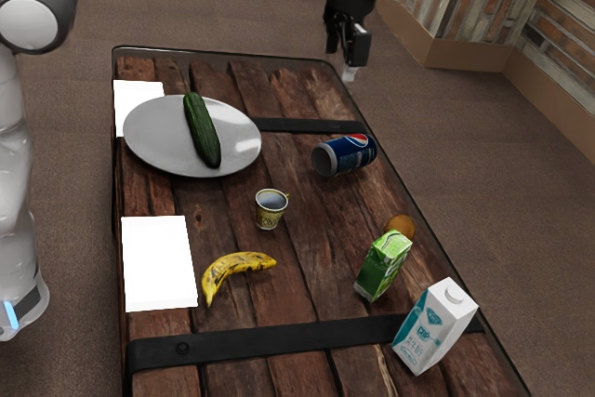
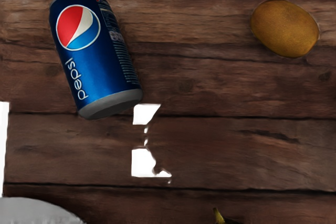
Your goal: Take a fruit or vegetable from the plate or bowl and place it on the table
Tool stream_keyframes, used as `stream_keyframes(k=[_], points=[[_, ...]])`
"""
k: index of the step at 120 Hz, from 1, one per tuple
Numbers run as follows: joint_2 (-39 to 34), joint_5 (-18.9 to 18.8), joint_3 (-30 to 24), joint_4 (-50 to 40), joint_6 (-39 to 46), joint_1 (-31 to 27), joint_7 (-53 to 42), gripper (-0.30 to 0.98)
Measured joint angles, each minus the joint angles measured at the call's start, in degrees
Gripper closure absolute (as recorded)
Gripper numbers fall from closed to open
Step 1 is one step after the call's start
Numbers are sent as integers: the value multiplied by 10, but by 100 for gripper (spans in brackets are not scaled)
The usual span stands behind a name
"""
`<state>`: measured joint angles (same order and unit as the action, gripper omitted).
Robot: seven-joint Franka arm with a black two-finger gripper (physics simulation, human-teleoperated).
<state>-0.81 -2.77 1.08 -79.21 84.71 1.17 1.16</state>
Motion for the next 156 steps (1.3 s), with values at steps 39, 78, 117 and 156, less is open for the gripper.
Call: stream_keyframes(k=[39, 78, 117, 156], points=[[-1, 1, -5, 120, -60, -34, 17, 0], [68, -13, -2, 166, -174, -212, 307, 0], [110, 10, -5, 142, -162, -255, 572, 0], [-171, 18, -34, -342, 45, -255, 729, 0]])
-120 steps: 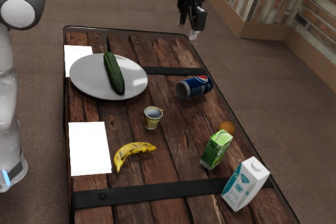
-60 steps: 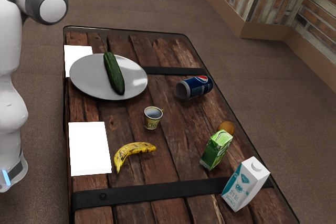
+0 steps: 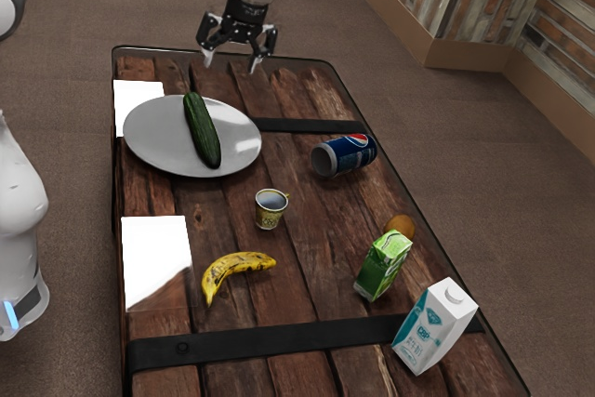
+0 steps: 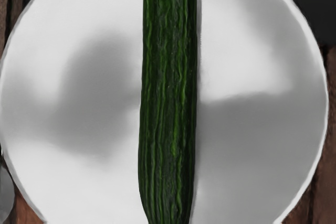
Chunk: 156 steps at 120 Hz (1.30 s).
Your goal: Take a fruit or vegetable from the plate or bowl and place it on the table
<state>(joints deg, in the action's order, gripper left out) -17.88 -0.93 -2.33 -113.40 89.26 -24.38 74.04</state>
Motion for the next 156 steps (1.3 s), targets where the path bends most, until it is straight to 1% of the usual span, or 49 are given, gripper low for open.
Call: stream_keyframes(k=[11, 28, 54, 66, 79, 116, 156], points=[[-22, 1, 0, -63, 58, 0, 29, 0], [-47, -2, -1, -124, 124, 0, 64, 0], [-84, -4, 8, -192, 188, -4, 100, 0], [-91, -12, 23, -201, 202, -5, 108, 0], [-79, -20, 34, -205, 219, -4, 113, 0], [-72, -26, 36, -249, 267, -4, 122, 0], [-68, -27, 36, -257, 289, -4, 91, 0]])
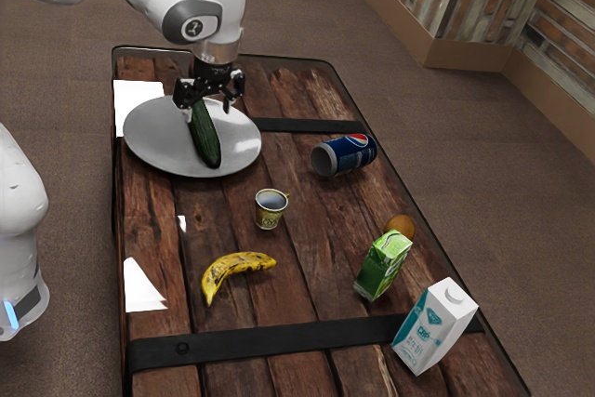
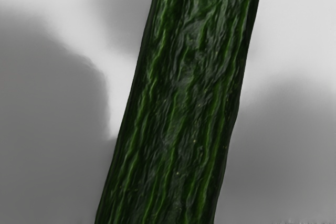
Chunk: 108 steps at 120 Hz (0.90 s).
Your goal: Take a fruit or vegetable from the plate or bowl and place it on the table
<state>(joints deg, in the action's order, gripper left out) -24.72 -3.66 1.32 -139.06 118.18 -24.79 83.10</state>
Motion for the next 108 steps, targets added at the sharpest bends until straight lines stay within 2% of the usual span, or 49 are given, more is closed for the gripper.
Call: stream_keyframes(k=[108], points=[[22, 1, 4, -41, 73, 0, -60, 0]])
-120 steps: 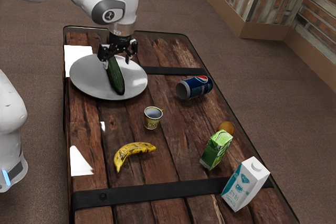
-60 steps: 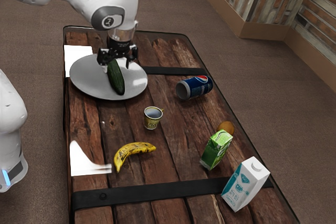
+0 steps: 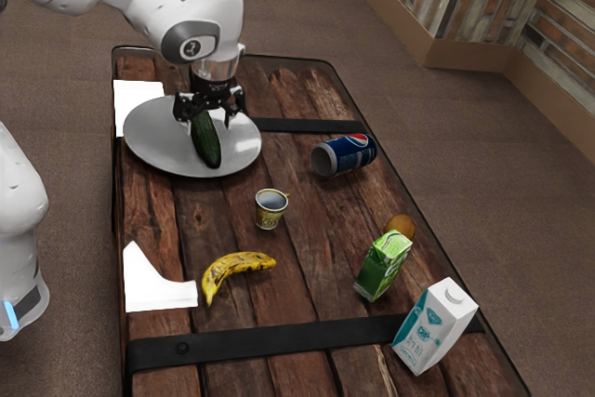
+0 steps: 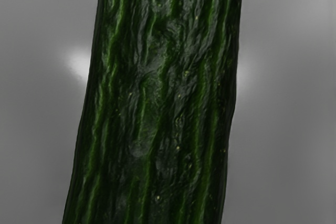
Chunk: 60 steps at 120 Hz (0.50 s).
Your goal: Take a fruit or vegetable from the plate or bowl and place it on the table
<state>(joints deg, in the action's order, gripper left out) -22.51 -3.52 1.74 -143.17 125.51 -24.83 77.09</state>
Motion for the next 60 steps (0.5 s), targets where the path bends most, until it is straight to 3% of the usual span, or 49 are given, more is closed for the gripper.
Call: stream_keyframes(k=[60], points=[[12, 0, 6, -8, 22, 0, -13, 0]])
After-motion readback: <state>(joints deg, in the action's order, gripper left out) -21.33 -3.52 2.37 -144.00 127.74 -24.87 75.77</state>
